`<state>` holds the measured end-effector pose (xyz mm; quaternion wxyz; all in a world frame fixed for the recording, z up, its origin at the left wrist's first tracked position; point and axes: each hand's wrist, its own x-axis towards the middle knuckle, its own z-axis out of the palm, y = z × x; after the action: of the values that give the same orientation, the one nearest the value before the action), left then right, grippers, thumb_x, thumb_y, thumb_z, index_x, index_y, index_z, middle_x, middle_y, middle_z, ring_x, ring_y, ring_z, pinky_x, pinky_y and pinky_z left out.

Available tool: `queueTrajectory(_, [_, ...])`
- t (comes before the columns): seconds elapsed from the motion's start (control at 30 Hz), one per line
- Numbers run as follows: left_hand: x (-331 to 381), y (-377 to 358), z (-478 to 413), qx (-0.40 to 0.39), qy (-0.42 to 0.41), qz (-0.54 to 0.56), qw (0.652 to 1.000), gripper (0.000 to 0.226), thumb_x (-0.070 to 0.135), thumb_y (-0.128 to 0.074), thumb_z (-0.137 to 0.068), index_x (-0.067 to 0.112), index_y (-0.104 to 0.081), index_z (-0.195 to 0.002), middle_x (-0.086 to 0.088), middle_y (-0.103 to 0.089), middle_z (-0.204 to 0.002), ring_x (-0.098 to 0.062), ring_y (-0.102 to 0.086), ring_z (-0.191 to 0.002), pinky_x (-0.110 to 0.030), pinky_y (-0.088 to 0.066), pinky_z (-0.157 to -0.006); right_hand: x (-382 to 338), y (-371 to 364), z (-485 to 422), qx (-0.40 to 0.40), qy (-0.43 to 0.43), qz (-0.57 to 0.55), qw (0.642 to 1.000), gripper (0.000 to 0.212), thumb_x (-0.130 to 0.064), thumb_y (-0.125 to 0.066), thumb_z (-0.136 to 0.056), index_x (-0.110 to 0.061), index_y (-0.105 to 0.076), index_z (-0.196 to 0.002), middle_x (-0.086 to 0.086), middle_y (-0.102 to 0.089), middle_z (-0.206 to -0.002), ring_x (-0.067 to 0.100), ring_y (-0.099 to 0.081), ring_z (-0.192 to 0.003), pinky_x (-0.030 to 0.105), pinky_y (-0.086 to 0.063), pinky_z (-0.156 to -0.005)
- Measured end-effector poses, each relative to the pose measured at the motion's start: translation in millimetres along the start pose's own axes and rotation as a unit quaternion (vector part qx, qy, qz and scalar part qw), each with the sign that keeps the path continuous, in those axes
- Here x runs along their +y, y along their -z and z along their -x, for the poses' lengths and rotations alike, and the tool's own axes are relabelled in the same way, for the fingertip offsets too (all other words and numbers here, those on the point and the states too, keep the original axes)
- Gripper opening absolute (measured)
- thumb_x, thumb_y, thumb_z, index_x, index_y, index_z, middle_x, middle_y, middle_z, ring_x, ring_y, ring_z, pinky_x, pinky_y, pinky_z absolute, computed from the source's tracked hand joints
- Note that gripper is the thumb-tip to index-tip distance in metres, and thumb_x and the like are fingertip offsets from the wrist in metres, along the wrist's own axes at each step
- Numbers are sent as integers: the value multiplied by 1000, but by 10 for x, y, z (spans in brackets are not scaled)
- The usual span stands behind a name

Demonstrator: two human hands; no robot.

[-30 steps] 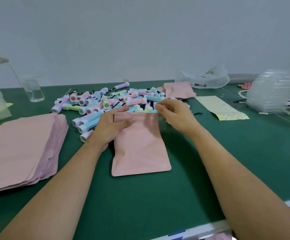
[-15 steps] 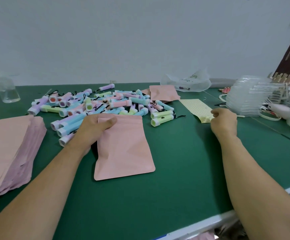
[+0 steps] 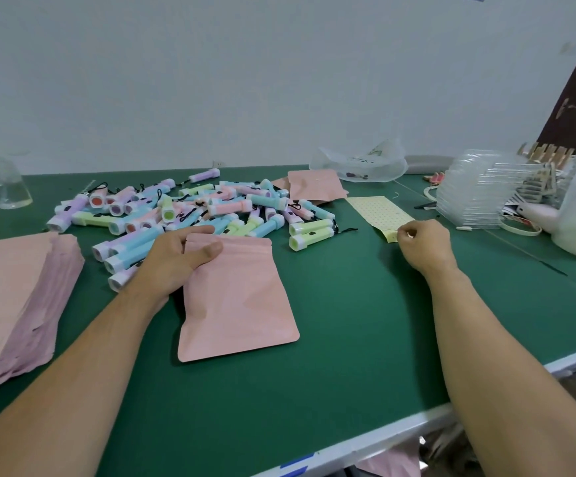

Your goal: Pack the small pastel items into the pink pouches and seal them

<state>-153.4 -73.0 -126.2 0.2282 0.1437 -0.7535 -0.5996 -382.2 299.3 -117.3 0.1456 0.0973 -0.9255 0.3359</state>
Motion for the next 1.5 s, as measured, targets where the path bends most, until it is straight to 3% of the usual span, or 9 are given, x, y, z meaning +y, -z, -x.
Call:
queueTrajectory(0.17, [-9,-2,9,7,-1,-13,1000,39,24,-84,-89,24,-74,-127,9,-74,-109,10,-70,-78,-6,-51,-59,33,-22,-23,9,1,24,1000,17,-14,-66,-97,-9,-81,-103,15,-71,-121,30,-60,-116,44,-53,-99])
queueTrajectory(0.37, [-3,-8,27,5,-4,-25,1000,41,25,-84,-89,22,-73,-129,10,-73,-109,12,-69,-77,-5,-51,-58,13,-69,-52,21,-3,54,998,16,-12,-66,-98,-4,-80,-101,19,-70,-112,34,-63,-102,40,-54,-90])
queueTrajectory(0.5, [13,-10,42,7,-3,-26,1000,42,26,-84,-89,24,-73,-129,10,-73,-110,3,-70,-84,-6,-52,-59,-20,-89,-76,13,-8,80,997,21,-9,-61,-100,3,-76,-95,23,-68,-109,39,-61,-96,44,-54,-85])
queueTrajectory(0.63, [15,-2,47,6,-3,-25,1000,42,27,-85,-89,24,-73,-129,9,-74,-112,-2,-70,-92,-8,-53,-61,-49,-93,-74,5,-13,87,996,23,-7,-54,-102,3,-74,-100,24,-66,-114,40,-59,-101,43,-51,-86])
queueTrajectory(0.77, [10,-4,36,5,0,-23,1000,42,26,-85,-88,24,-73,-129,10,-73,-110,0,-70,-86,-8,-53,-59,-70,-43,-32,-2,-30,26,999,39,0,-41,-99,-6,-66,-128,20,-61,-133,37,-54,-123,43,-49,-101])
queueTrajectory(0.97, [6,-10,42,3,0,-28,1000,39,26,-85,-88,25,-74,-125,10,-73,-108,5,-71,-80,-8,-52,-57,-93,-29,23,-18,-2,17,1000,27,-9,-56,-95,-9,-80,-108,9,-76,-115,27,-63,-113,39,-54,-98])
queueTrajectory(1.1, [15,-7,52,6,1,-33,999,38,29,-85,-88,27,-74,-124,11,-74,-108,-4,-70,-91,-10,-53,-60,-100,-41,-3,-19,-4,16,1000,20,-13,-64,-98,-10,-80,-107,12,-76,-111,29,-63,-113,43,-55,-97])
queueTrajectory(1.33, [31,-23,66,6,8,-38,999,33,27,-84,-89,28,-75,-120,13,-74,-105,8,-70,-77,-8,-52,-58,-109,-42,-23,-17,-16,25,999,18,-18,-65,-100,-6,-77,-108,14,-73,-111,31,-62,-109,44,-54,-93])
queueTrajectory(1.5, [55,-42,104,12,10,-36,999,33,27,-84,-89,28,-75,-121,11,-75,-107,1,-72,-83,-11,-54,-62,-118,-51,-72,-45,-46,42,997,19,-19,-63,-100,-10,-75,-112,12,-72,-116,33,-62,-109,45,-55,-93])
